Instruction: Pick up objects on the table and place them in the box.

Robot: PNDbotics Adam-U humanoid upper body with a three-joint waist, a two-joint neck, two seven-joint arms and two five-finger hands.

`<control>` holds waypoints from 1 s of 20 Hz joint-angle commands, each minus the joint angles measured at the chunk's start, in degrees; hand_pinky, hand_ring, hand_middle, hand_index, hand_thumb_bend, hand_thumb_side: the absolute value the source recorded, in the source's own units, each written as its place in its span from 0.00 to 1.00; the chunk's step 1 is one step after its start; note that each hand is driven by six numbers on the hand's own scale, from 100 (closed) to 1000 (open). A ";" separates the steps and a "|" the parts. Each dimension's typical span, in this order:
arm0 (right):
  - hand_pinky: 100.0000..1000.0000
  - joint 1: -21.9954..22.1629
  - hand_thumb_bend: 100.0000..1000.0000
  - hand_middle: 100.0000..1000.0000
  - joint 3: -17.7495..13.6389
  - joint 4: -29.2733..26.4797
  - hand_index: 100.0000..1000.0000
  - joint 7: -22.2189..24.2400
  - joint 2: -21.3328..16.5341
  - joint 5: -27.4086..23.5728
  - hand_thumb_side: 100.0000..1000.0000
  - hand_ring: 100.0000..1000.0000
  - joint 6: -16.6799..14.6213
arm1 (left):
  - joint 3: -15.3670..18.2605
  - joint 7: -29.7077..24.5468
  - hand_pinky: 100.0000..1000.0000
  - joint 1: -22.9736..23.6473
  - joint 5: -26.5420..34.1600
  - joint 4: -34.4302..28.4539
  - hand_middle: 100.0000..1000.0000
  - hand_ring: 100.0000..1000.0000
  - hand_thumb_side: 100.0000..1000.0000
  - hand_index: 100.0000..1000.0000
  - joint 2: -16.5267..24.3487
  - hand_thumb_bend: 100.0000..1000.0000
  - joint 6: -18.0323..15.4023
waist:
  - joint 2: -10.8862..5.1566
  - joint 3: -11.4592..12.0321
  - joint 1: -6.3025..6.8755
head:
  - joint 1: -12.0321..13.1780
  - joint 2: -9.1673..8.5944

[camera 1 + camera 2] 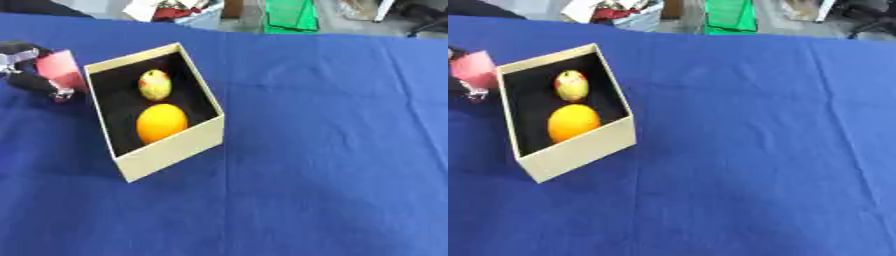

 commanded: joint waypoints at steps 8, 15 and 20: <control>1.00 0.29 0.00 0.76 -1.00 -0.96 0.99 -0.13 -0.69 0.06 0.84 1.00 0.59 | 0.01 4.37 0.48 -1.02 -0.68 -2.11 0.42 0.65 0.39 0.64 1.67 0.15 1.48 | -2.19 0.30 0.47 | -1.43 1.08; 1.00 0.52 0.00 0.76 -1.11 -0.96 0.99 -0.29 -0.55 -0.24 0.83 1.00 0.70 | -0.58 7.20 0.39 -0.72 -1.92 -4.65 0.31 0.56 0.32 0.51 1.79 0.00 2.42 | -3.11 0.63 0.55 | -1.89 1.83; 1.00 0.68 0.00 0.76 -1.14 -0.96 0.99 -0.29 -0.39 -0.44 0.83 1.00 0.82 | -1.71 9.52 0.33 -0.80 -3.73 -9.33 0.28 0.53 0.34 0.46 1.82 0.00 2.71 | -3.74 0.89 0.75 | -1.93 2.45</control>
